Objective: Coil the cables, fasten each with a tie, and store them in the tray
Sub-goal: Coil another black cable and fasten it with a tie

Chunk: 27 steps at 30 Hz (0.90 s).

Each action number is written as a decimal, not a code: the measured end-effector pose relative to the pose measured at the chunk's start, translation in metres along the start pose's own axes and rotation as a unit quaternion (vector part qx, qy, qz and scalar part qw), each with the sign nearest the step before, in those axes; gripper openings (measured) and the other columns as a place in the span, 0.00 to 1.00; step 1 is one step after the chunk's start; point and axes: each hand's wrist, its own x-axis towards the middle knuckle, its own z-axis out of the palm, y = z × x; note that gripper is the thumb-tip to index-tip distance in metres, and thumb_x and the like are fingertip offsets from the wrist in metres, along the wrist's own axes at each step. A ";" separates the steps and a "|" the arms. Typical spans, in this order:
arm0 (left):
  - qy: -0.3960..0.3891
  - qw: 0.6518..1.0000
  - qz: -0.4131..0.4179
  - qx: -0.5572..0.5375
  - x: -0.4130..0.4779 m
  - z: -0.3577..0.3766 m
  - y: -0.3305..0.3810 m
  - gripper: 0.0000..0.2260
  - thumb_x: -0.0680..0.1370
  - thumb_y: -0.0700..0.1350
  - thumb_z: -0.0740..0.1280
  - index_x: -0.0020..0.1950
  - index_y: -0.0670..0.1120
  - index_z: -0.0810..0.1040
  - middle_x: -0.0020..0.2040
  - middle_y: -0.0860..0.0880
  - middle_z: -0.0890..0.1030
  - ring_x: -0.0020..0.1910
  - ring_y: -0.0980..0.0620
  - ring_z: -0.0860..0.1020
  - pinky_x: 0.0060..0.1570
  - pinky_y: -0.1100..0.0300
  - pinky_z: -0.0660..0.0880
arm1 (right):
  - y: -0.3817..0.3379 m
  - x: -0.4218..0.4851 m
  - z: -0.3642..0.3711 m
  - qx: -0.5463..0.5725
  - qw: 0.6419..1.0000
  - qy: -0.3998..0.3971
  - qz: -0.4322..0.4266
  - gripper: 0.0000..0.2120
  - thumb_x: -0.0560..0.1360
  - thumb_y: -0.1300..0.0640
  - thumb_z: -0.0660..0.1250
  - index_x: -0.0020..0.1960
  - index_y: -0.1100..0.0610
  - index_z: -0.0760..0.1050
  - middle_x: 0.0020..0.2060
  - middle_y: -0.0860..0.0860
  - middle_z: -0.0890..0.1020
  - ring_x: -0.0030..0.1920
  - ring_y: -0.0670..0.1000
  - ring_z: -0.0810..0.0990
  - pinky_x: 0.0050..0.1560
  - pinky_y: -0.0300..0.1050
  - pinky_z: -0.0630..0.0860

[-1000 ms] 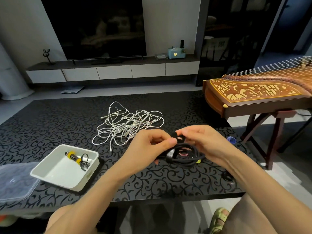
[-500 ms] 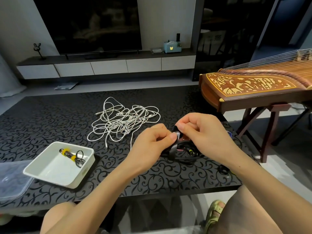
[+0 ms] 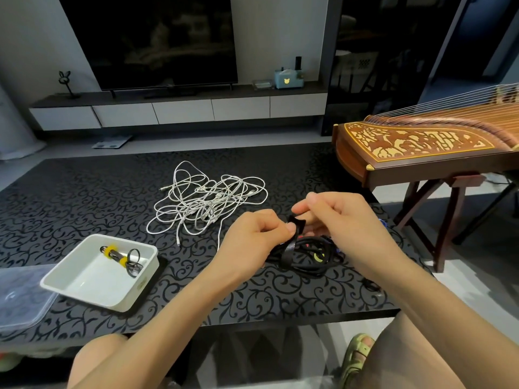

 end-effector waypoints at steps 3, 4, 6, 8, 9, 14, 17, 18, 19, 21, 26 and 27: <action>0.002 1.000 0.003 0.005 0.000 -0.001 0.000 0.17 0.77 0.43 0.67 0.30 0.36 0.72 0.32 0.54 0.68 0.29 0.55 0.67 0.36 0.55 0.63 | 0.000 0.005 -0.005 0.092 0.989 -0.072 0.095 0.07 0.74 0.66 0.67 0.49 0.58 0.81 0.31 0.50 0.83 0.33 0.45 0.81 0.37 0.35 0.77; 0.003 1.000 0.003 0.009 0.000 -0.001 0.000 0.17 0.77 0.43 0.68 0.29 0.38 0.72 0.32 0.54 0.68 0.29 0.56 0.67 0.36 0.55 0.63 | -0.001 0.006 -0.007 0.101 0.985 -0.091 0.108 0.08 0.72 0.67 0.69 0.50 0.59 0.80 0.32 0.53 0.84 0.35 0.47 0.81 0.39 0.36 0.77; 0.004 1.000 0.001 0.017 0.001 -0.002 -0.002 0.17 0.77 0.44 0.68 0.27 0.43 0.73 0.31 0.55 0.69 0.29 0.56 0.68 0.36 0.55 0.64 | -0.002 0.007 -0.010 0.077 0.986 -0.100 0.105 0.10 0.70 0.68 0.71 0.50 0.58 0.80 0.36 0.57 0.84 0.39 0.51 0.81 0.43 0.40 0.77; -0.002 1.000 0.002 0.027 0.001 -0.002 -0.003 0.18 0.77 0.45 0.68 0.26 0.49 0.74 0.32 0.55 0.70 0.30 0.54 0.69 0.34 0.55 0.66 | -0.003 0.007 -0.009 0.017 0.994 -0.082 0.071 0.10 0.70 0.68 0.70 0.48 0.57 0.80 0.36 0.57 0.85 0.39 0.52 0.80 0.46 0.46 0.76; -0.008 1.000 0.008 0.030 0.001 -0.002 -0.004 0.18 0.78 0.45 0.67 0.27 0.50 0.75 0.33 0.54 0.71 0.29 0.53 0.70 0.32 0.54 0.67 | -0.003 0.006 -0.009 -0.021 0.997 -0.066 0.041 0.09 0.70 0.68 0.70 0.46 0.56 0.80 0.34 0.55 0.85 0.36 0.50 0.81 0.44 0.45 0.77; -0.038 0.964 0.155 0.213 -0.009 -0.008 -0.007 0.08 0.77 0.49 0.61 0.46 0.47 0.77 0.40 0.53 0.76 0.38 0.57 0.74 0.42 0.64 0.70 | -0.007 0.008 -0.013 -0.191 0.975 0.019 -0.111 0.08 0.70 0.67 0.69 0.41 0.54 0.76 0.31 0.48 0.81 0.32 0.42 0.77 0.36 0.31 0.72; -0.076 0.930 0.189 0.305 -0.007 -0.016 -0.004 0.06 0.78 0.48 0.61 0.50 0.49 0.74 0.42 0.57 0.74 0.42 0.58 0.71 0.44 0.66 0.67 | -0.012 0.010 -0.017 -0.206 0.965 0.042 -0.158 0.11 0.70 0.68 0.67 0.39 0.52 0.72 0.34 0.48 0.79 0.35 0.45 0.76 0.36 0.37 0.73; -0.094 0.920 0.190 0.331 -0.005 -0.017 -0.002 0.04 0.79 0.47 0.61 0.48 0.49 0.74 0.41 0.57 0.72 0.41 0.58 0.70 0.43 0.64 0.65 | -0.014 0.010 -0.017 -0.211 0.961 0.049 -0.173 0.12 0.71 0.68 0.67 0.39 0.53 0.71 0.34 0.49 0.78 0.35 0.47 0.76 0.37 0.40 0.74; -0.111 0.909 0.186 0.357 -0.002 -0.016 -0.001 0.05 0.80 0.45 0.60 0.44 0.50 0.72 0.39 0.57 0.70 0.39 0.58 0.68 0.41 0.62 0.64 | -0.016 0.010 -0.017 -0.222 0.954 0.054 -0.193 0.12 0.71 0.69 0.66 0.39 0.54 0.69 0.34 0.50 0.78 0.35 0.48 0.76 0.37 0.43 0.73; -0.159 0.907 0.147 0.361 0.005 -0.013 0.001 0.12 0.81 0.43 0.60 0.37 0.52 0.68 0.35 0.58 0.71 0.34 0.58 0.69 0.39 0.62 0.64 | -0.020 0.012 -0.012 -0.263 0.936 0.044 -0.231 0.12 0.70 0.70 0.65 0.40 0.54 0.67 0.33 0.51 0.78 0.34 0.51 0.75 0.36 0.46 0.71; -0.296 0.932 -0.018 0.210 0.021 -0.021 0.003 0.10 0.82 0.41 0.60 0.41 0.41 0.74 0.32 0.54 0.81 0.29 0.59 0.76 0.35 0.65 0.74 | -0.018 0.021 0.001 -0.300 0.927 -0.010 -0.223 0.13 0.71 0.69 0.62 0.42 0.54 0.62 0.34 0.55 0.77 0.34 0.55 0.74 0.36 0.52 0.71; -0.285 0.931 -0.016 0.227 0.024 -0.022 0.002 0.09 0.81 0.41 0.60 0.42 0.42 0.73 0.35 0.51 0.83 0.30 0.57 0.77 0.36 0.63 0.76 | -0.016 0.024 0.001 -0.285 0.938 -0.012 -0.199 0.12 0.72 0.69 0.62 0.42 0.55 0.62 0.35 0.56 0.77 0.35 0.56 0.74 0.38 0.54 0.71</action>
